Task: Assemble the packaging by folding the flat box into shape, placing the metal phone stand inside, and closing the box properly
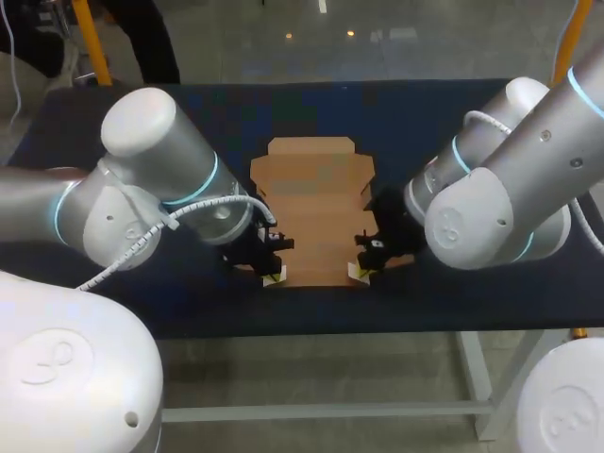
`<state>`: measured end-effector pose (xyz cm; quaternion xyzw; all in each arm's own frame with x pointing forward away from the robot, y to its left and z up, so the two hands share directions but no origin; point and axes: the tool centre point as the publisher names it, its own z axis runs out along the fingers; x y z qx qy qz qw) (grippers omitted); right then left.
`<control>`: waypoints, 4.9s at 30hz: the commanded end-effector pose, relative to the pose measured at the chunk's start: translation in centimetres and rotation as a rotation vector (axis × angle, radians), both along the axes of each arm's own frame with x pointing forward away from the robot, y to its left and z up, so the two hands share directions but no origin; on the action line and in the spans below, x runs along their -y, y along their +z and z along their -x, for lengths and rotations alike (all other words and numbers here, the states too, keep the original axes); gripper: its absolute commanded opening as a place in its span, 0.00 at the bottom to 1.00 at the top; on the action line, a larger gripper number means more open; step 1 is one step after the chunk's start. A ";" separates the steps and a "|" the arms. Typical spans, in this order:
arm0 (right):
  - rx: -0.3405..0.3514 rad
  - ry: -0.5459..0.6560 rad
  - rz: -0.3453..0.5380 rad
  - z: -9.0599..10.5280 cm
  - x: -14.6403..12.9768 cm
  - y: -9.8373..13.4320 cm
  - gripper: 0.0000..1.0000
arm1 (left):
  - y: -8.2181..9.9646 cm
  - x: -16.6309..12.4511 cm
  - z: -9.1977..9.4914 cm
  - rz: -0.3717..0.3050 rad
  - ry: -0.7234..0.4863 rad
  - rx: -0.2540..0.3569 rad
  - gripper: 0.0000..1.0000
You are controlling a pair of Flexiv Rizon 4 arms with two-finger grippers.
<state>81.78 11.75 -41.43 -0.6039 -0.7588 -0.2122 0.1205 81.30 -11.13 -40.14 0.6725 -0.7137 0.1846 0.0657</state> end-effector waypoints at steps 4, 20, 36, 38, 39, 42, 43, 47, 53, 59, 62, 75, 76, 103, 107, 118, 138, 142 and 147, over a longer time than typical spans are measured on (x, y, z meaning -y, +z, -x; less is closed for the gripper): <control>0.037 -0.012 0.064 0.5 -0.8 -0.7 0.00 | -0.6 0.3 0.0 -0.036 0.020 0.015 0.00; 0.022 -0.008 0.113 0.4 -1.0 -2.7 0.00 | -2.2 0.1 -0.4 -0.069 0.034 0.016 0.00; -0.004 -0.007 -0.071 -1.2 2.7 1.7 0.00 | 1.6 -0.4 -0.9 0.000 0.006 0.025 0.00; 0.001 -0.013 -0.092 -1.5 3.3 2.6 0.00 | 2.5 -0.5 -1.1 0.015 0.003 0.033 0.00; -0.002 -0.008 -0.109 -1.6 3.6 3.0 0.00 | 3.0 -0.6 -1.3 0.024 0.003 0.037 0.00; -0.009 -0.001 -0.157 -2.2 4.4 3.9 0.00 | 4.0 -0.8 -1.7 0.051 -0.004 0.045 0.00; -0.011 -0.004 -0.177 -2.4 4.8 4.2 0.00 | 4.5 -0.9 -1.9 0.062 -0.008 0.047 0.00; -0.014 -0.011 -0.228 -3.3 5.9 5.4 0.00 | 5.8 -1.2 -2.7 0.088 -0.020 0.053 0.00; -0.022 -0.010 -0.297 -4.7 7.3 6.9 0.00 | 7.3 -1.7 -4.1 0.122 -0.037 0.055 0.03; -0.019 -0.024 -0.336 -6.3 8.7 8.4 0.27 | 8.6 -2.5 -5.6 0.149 -0.046 0.058 0.38; -0.030 -0.027 -0.369 -7.2 9.5 8.9 0.47 | 9.1 -2.8 -6.2 0.153 -0.047 0.061 0.82; -0.038 -0.097 -0.450 -10.4 12.6 11.7 1.00 | 12.5 -4.8 -8.9 0.154 -0.110 0.026 1.00; -0.038 -0.097 -0.450 -10.4 12.6 11.7 1.00 | 12.7 -4.9 -9.1 0.149 -0.114 0.022 1.00; -0.077 -0.172 -0.543 -12.4 11.7 10.4 1.00 | 14.0 -4.4 -11.0 0.206 -0.148 0.039 1.00; -0.083 -0.214 -0.579 -13.6 11.6 10.0 1.00 | 14.7 -4.6 -12.0 0.217 -0.153 0.046 1.00; -0.096 -0.185 -0.551 -17.9 10.2 8.4 0.94 | 15.7 -5.8 -15.3 0.254 -0.198 0.041 1.00; -0.169 -0.138 -0.477 -23.6 7.4 4.3 0.58 | 15.7 -7.3 -18.0 0.250 -0.201 0.027 1.00; -0.172 -0.132 -0.459 -24.0 6.8 3.8 0.60 | 15.6 -7.3 -18.1 0.249 -0.201 0.026 1.00; -0.171 -0.125 -0.423 -24.7 5.9 3.2 0.61 | 15.6 -7.3 -18.1 0.253 -0.201 0.025 1.00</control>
